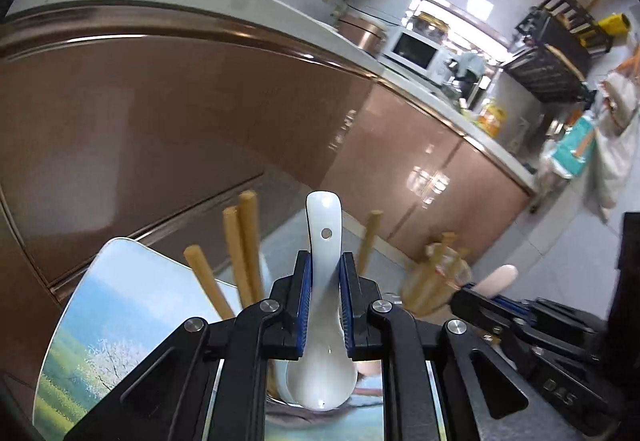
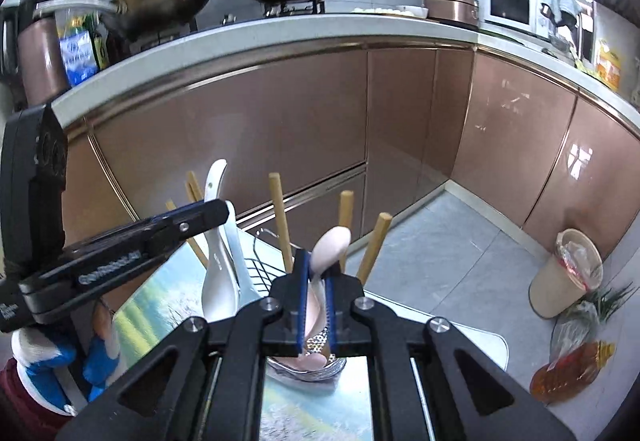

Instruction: Organize utensils

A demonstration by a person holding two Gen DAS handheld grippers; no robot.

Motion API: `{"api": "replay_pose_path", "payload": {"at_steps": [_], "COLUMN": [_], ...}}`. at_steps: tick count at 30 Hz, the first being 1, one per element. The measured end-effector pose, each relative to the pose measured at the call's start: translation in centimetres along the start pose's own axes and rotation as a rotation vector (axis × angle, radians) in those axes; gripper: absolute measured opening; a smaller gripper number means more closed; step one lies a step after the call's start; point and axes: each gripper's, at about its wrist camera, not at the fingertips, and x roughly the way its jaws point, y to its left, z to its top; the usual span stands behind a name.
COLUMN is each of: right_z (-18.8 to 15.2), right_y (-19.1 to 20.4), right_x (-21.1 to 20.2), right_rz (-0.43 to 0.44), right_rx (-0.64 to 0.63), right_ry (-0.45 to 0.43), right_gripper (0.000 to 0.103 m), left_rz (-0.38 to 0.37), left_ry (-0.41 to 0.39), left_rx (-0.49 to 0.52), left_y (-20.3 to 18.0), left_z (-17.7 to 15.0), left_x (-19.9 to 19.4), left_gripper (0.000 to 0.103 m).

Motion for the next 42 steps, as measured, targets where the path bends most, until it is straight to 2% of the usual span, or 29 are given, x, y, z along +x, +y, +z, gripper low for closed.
{"api": "replay_pose_path", "payload": {"at_steps": [6,14,22,25,28,38,42], "right_z": [-1.7,-3.9,-4.5,-4.7,-4.7,-4.5,-4.6], "right_y": [0.8,0.2,-0.9,-0.9,-0.8,-1.0,-0.9], "right_x": [1.7,2.7,2.9,2.7,2.4,-0.2,-1.7], "right_rz": [-0.013,0.015,0.053,0.055,0.059,0.062,0.066], "right_rx": [-0.034,-0.002,0.054,0.06,0.069,0.094,0.115], "right_ry": [0.021,0.068,0.079,0.08,0.075,0.028,-0.001], "right_gripper": [0.007,0.008,0.011,0.011,0.011,0.016,0.018], "left_rz": [0.054,0.063,0.07,0.065,0.052,0.054,0.047], "left_ry": [-0.055,-0.02,-0.004,-0.002,-0.012,-0.039,-0.065], "left_rx": [0.027,-0.023,0.0,-0.003,0.001,0.028,0.051], "left_y": [-0.1,1.2,0.8,0.5,0.4,0.1,0.2], "left_z": [-2.3,-3.4,-2.9,-2.5,-2.3,-1.9,-2.1], "left_x": [0.5,1.6,1.6,1.6,1.2,-1.0,-3.5], "left_gripper": [0.013,0.013,0.014,0.02,0.038,0.041,0.048]}}
